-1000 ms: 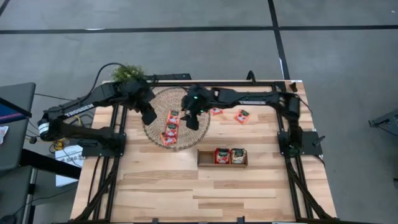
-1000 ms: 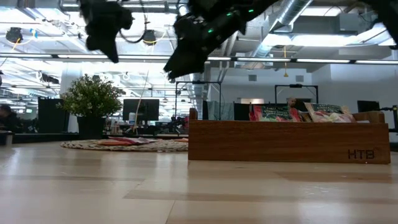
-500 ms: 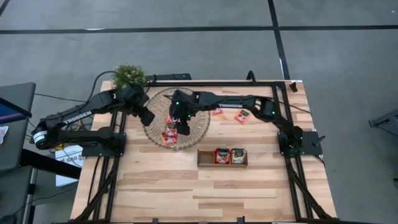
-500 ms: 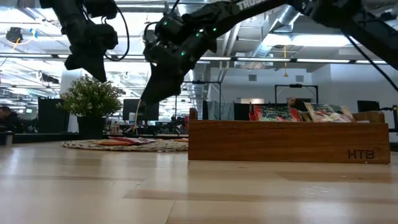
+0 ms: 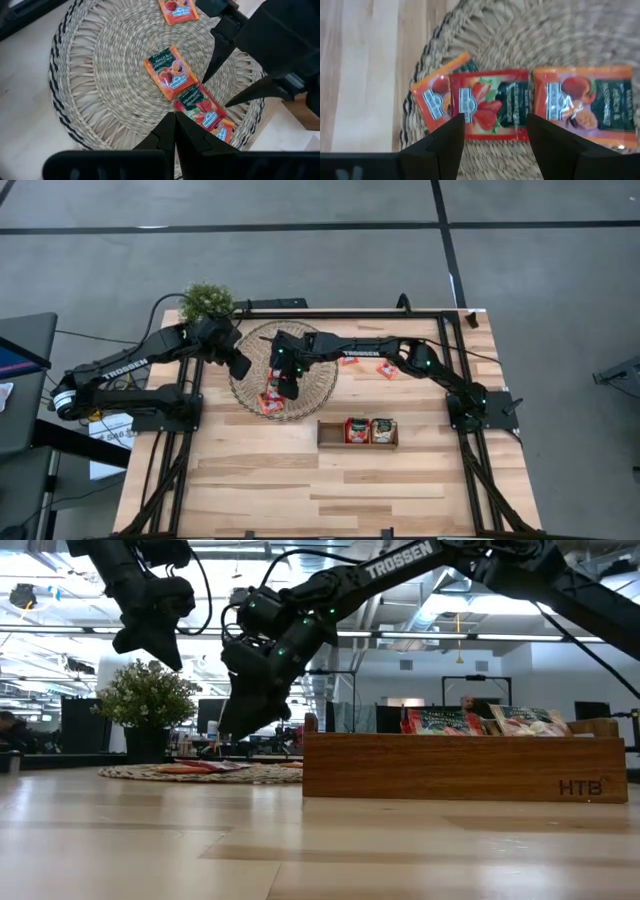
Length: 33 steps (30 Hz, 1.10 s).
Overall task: Pick & Place Tea
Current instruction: Put the red tea bag into the middle slot of the wooden organizer
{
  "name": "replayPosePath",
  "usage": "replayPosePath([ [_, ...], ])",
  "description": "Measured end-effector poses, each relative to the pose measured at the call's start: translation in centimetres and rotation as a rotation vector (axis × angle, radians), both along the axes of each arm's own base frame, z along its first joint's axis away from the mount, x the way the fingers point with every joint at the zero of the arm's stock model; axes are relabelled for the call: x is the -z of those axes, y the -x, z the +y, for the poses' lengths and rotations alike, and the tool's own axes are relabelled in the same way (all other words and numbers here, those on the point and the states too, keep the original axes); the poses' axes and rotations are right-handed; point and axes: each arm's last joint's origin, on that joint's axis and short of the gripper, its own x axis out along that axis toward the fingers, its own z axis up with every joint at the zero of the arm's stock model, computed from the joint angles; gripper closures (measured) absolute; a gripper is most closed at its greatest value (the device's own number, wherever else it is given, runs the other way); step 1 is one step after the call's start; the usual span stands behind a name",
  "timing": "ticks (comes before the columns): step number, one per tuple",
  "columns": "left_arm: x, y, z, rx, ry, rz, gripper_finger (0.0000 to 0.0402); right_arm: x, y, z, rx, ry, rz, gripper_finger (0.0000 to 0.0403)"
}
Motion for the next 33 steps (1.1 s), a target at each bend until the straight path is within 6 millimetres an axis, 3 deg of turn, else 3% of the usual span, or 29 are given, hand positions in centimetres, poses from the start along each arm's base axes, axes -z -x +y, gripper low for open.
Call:
replayPosePath([
  [8,-0.1,-0.1,0.1,0.002,-0.012,-0.016,0.0401,-0.1,-0.2,0.0,0.030,0.045,-0.017,0.0200],
  [14,-0.1,-0.2,0.1,0.018,-0.024,-0.013,0.0401,1.5,-0.4,1.0,0.010,0.032,0.033,0.0200],
  [24,1.5,-0.9,0.5,0.061,-0.016,0.052,0.0401,1.3,-0.4,0.9,0.045,0.067,0.036,0.0200],
  [33,1.6,-1.3,0.8,0.061,-0.025,0.038,0.0401,1.8,-0.4,1.1,0.100,0.139,0.068,0.0200],
])
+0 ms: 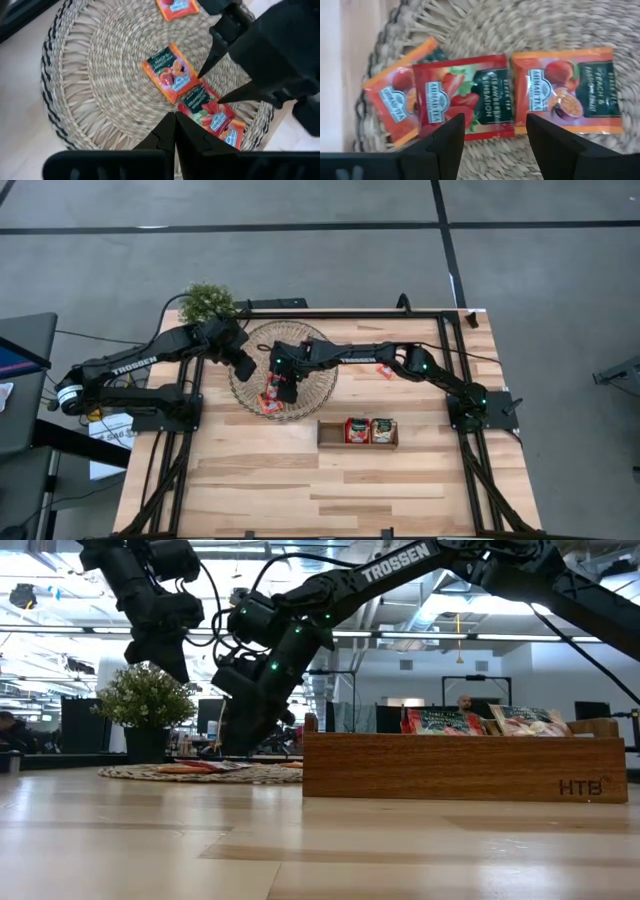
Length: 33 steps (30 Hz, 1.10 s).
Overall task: Pick & Place Tea
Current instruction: Put the red tea bag into the middle slot of the wooden organizer
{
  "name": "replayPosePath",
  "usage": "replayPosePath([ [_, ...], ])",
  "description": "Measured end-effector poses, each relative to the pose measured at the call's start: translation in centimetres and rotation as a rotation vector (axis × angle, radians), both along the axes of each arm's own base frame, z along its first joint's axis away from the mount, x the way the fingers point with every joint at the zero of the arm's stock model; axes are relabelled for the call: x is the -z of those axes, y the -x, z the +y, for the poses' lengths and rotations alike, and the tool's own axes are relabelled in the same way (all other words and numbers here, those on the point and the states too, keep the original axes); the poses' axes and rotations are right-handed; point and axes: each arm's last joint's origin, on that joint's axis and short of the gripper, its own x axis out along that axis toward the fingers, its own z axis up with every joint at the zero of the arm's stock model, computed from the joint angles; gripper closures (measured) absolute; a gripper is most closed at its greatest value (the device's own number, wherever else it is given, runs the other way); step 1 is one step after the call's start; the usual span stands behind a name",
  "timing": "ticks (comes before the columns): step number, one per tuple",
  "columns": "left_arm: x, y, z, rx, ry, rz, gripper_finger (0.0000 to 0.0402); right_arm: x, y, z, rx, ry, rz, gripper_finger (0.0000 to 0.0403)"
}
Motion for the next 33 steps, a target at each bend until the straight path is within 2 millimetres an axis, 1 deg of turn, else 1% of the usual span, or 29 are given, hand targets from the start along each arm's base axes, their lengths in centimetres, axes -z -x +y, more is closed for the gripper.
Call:
replayPosePath([
  [9,-0.2,-0.2,0.1,-0.006,-0.013,-0.030,0.0401,0.0,0.0,0.1,0.033,0.078,0.011,0.0201],
  [13,-0.3,-0.3,0.2,-0.011,-0.018,-0.046,0.0401,0.0,0.0,0.1,0.035,0.082,0.012,0.0201],
  [15,-0.3,-0.3,0.2,-0.011,-0.018,-0.046,0.0401,0.8,-0.3,0.3,0.033,0.084,0.016,0.0201],
  [17,-0.3,-0.3,0.2,-0.011,-0.019,-0.047,0.0401,1.7,0.0,0.4,0.030,0.077,0.062,0.0201],
  [21,-0.3,-0.3,0.2,-0.018,-0.014,-0.050,0.0401,2.4,-0.2,1.1,0.028,0.100,0.087,0.0204],
  [26,-0.3,-0.3,0.2,-0.017,-0.012,-0.053,0.0401,2.5,-0.1,1.8,0.035,0.140,0.112,0.0223],
  [33,-0.3,-0.4,0.2,-0.016,-0.011,-0.053,0.0401,2.7,0.1,1.9,0.038,0.151,0.132,0.0272],
])
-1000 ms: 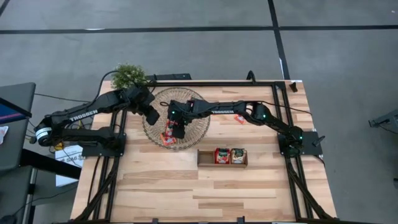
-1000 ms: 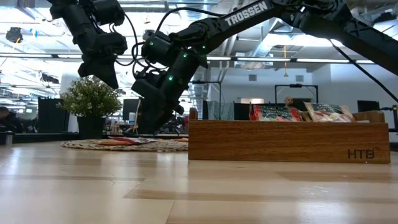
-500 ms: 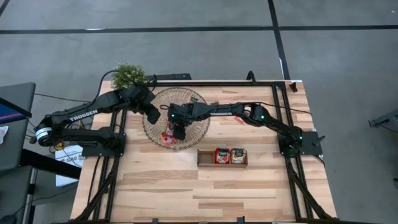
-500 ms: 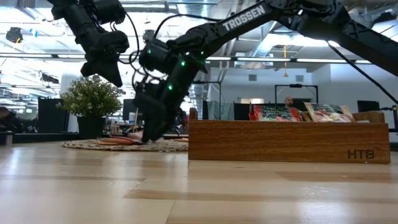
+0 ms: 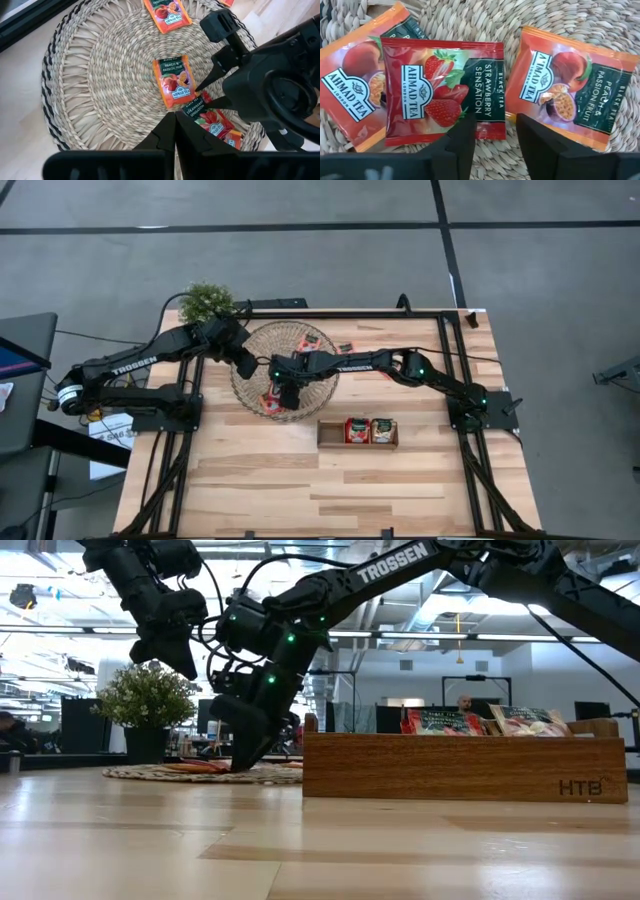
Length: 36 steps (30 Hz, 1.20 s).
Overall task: Pick & Place Tea
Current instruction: Put the red tea bag into the middle slot of the wooden organizer
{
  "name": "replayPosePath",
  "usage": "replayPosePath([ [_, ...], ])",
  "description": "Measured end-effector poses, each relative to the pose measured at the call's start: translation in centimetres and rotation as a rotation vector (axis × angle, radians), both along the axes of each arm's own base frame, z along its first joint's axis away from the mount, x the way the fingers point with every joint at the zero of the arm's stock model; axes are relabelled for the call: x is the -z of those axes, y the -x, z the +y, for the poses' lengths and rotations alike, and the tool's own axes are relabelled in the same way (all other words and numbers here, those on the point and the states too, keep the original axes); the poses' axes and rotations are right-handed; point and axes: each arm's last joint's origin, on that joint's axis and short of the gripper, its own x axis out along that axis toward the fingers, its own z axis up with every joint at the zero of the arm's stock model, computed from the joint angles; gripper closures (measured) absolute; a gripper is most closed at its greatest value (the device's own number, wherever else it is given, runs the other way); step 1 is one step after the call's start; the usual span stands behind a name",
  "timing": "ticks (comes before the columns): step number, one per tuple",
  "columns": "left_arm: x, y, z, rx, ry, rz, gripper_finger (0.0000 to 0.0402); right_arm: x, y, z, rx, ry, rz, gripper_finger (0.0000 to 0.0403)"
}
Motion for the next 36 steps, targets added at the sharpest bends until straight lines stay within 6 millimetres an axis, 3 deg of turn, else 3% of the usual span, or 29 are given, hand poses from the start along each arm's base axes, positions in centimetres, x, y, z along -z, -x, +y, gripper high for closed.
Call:
replayPosePath([
  [8,0.0,0.0,0.0,0.001,0.000,0.000,0.0401,0.1,0.0,0.0,0.001,0.001,0.004,0.0334],
  [17,0.0,0.0,0.0,0.001,-0.001,0.000,0.0401,-1.5,-0.4,-0.3,-0.007,0.005,0.005,0.0399],
  [27,0.0,0.0,0.0,0.006,-0.003,0.002,0.0401,-5.7,-0.1,-0.6,-0.029,0.018,0.027,0.0402],
  [36,0.0,0.0,0.0,0.025,-0.017,0.009,0.0401,-10.8,3.0,-0.7,0.026,0.161,0.125,0.0402],
])
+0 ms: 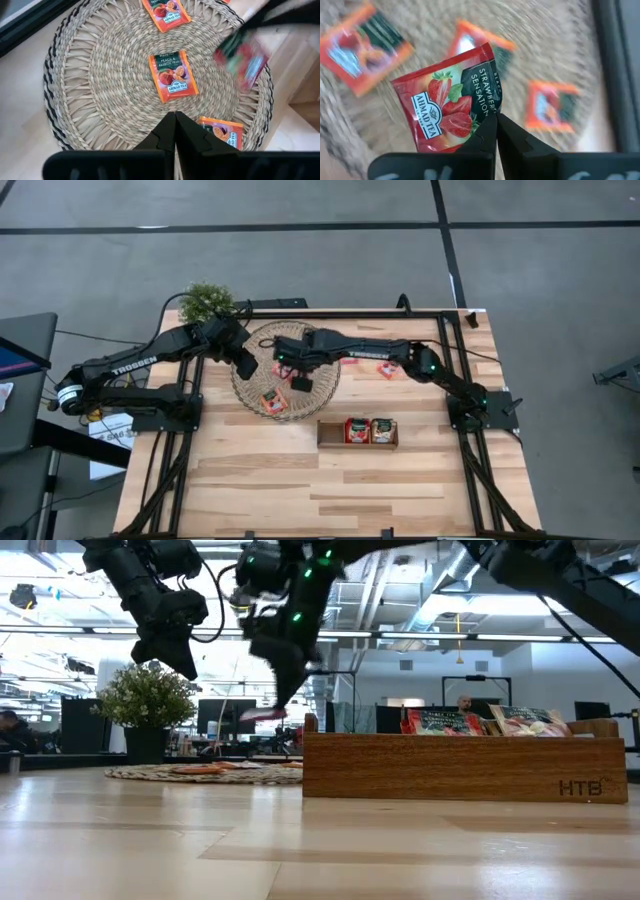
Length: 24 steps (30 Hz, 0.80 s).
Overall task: Pick & Place Tea
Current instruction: Put the red tea bag into the middle slot of the wooden organizer
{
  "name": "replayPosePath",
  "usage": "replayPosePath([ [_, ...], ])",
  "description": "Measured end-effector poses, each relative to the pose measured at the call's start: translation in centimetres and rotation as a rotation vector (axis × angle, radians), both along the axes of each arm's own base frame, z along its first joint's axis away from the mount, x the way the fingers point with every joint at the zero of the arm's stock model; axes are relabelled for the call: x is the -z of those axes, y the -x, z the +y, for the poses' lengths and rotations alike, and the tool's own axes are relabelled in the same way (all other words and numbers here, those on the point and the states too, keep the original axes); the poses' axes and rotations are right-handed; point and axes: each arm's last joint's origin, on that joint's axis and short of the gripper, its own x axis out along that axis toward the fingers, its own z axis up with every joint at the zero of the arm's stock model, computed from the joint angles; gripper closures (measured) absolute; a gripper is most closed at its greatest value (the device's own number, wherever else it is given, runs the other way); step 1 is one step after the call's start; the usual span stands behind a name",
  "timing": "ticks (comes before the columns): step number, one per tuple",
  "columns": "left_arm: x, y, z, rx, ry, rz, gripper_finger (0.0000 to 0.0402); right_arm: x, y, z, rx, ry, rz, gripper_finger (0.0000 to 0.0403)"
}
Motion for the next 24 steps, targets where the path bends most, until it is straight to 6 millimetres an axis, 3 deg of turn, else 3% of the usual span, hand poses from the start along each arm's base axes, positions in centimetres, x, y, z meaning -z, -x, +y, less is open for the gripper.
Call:
replayPosePath([
  [7,0.0,0.0,-0.1,0.016,0.009,-0.006,0.0401,-6.3,3.6,0.7,0.060,0.158,0.013,0.0403],
  [13,0.0,-0.1,-0.1,0.028,0.018,-0.015,0.0401,-10.7,7.9,3.1,0.139,0.265,0.069,0.0403],
  [20,0.0,-0.1,-0.2,0.047,0.032,-0.025,0.0401,-13.9,10.4,7.9,0.120,0.315,-0.009,0.0403],
  [24,0.0,-0.2,-0.2,0.076,0.040,-0.032,0.0401,-14.3,11.0,9.9,0.074,0.346,-0.029,0.0403],
])
